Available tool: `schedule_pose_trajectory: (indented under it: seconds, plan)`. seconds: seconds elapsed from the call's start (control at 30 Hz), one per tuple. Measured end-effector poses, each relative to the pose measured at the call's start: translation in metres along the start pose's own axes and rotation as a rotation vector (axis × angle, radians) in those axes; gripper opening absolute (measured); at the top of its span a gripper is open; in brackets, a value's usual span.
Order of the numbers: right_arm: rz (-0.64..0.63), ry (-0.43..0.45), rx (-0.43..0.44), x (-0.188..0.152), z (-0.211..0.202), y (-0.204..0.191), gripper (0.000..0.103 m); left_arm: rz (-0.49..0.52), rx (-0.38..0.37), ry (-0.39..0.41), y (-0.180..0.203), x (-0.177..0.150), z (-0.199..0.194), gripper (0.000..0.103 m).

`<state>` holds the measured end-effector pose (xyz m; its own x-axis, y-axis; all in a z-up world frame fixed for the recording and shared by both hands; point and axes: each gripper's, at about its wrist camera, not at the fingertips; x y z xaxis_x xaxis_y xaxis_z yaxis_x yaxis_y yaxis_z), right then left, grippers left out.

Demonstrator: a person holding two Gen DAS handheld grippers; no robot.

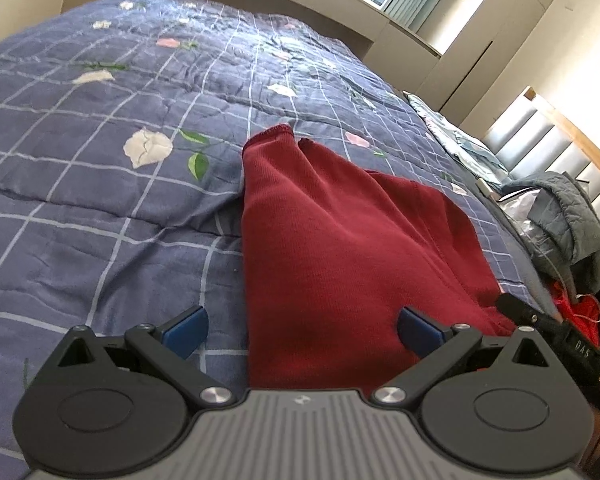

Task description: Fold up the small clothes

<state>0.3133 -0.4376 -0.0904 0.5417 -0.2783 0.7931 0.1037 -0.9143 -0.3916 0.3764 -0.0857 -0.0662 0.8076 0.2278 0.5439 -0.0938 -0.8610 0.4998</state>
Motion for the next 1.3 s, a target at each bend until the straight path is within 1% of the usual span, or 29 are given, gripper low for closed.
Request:
schedule_pose_trajectory:
  seconds: [0.1, 0.2, 0.23, 0.27, 0.37, 0.4, 0.43, 0.47, 0.53, 0.67, 0.73, 0.77, 0.83, 0.87, 0.9, 1.1, 1.2, 1.3]
  plan:
    - [0.034, -0.024, 0.041, 0.008, 0.009, 0.006, 0.103, -0.021, -0.001, -0.013, -0.003, 0.005, 0.003, 0.103]
    - [0.015, -0.063, 0.088, 0.014, 0.024, 0.003, 0.103, -0.021, 0.011, -0.020, 0.000, 0.010, 0.007, 0.103]
    - [0.002, -0.092, 0.128, 0.016, 0.033, -0.002, 0.103, -0.023, 0.013, -0.022, 0.002, 0.011, 0.009, 0.103]
    - [0.002, -0.092, 0.128, 0.016, 0.033, -0.002, 0.103, -0.026, 0.014, -0.026, 0.002, 0.012, 0.010, 0.103]
    - [0.001, -0.109, 0.176, 0.015, 0.040, -0.008, 0.102, -0.035, 0.009, -0.037, 0.005, 0.013, 0.012, 0.103]
    - [-0.004, -0.104, 0.171, 0.013, 0.040, -0.010, 0.101, -0.033, 0.006, -0.043, 0.006, 0.013, 0.013, 0.103]
    - [-0.020, -0.085, 0.149, 0.010, 0.039, -0.013, 0.100, -0.030, 0.004, -0.048, 0.008, 0.014, 0.013, 0.103]
    - [-0.020, -0.085, 0.149, 0.010, 0.039, -0.013, 0.098, -0.027, 0.004, -0.053, 0.009, 0.014, 0.014, 0.103]
    - [-0.041, -0.067, 0.116, 0.006, 0.037, -0.017, 0.095, -0.020, -0.002, -0.061, 0.012, 0.015, 0.015, 0.102]
    - [-0.039, -0.060, 0.107, 0.005, 0.036, -0.015, 0.090, -0.011, -0.017, -0.070, 0.020, 0.016, 0.015, 0.099]
    - [-0.030, -0.053, 0.108, 0.005, 0.034, -0.013, 0.086, 0.003, 0.012, -0.072, 0.023, 0.017, 0.014, 0.095]
    - [-0.026, -0.049, 0.108, 0.004, 0.034, -0.012, 0.083, 0.007, 0.017, -0.074, 0.024, 0.017, 0.014, 0.094]
    - [-0.022, -0.047, 0.109, 0.004, 0.033, -0.011, 0.078, 0.006, 0.025, -0.070, 0.024, 0.016, 0.012, 0.088]
    - [-0.019, -0.045, 0.110, 0.004, 0.033, -0.011, 0.074, 0.006, 0.028, -0.069, 0.023, 0.016, 0.011, 0.086]
    - [-0.010, -0.045, 0.102, 0.003, 0.033, -0.009, 0.065, 0.004, 0.030, -0.069, 0.023, 0.017, 0.010, 0.083]
    - [0.010, -0.042, 0.114, 0.003, 0.032, -0.006, 0.054, -0.009, 0.033, -0.064, 0.020, 0.019, 0.005, 0.073]
    - [0.007, -0.041, 0.114, 0.003, 0.033, -0.007, 0.050, 0.008, 0.037, -0.058, 0.022, 0.018, 0.003, 0.069]
    - [0.004, -0.038, 0.112, 0.002, 0.032, -0.008, 0.049, 0.024, 0.042, -0.051, 0.026, 0.018, 0.001, 0.063]
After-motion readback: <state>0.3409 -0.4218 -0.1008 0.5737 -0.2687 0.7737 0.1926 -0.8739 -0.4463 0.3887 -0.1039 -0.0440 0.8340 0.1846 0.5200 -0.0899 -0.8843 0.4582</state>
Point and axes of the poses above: each gripper's, at about its wrist camera, not at the fingertips, and z roughly the way its jaws point, y to its right, x to its top, and after that the axes turned 5 degrees about -z, right-handed
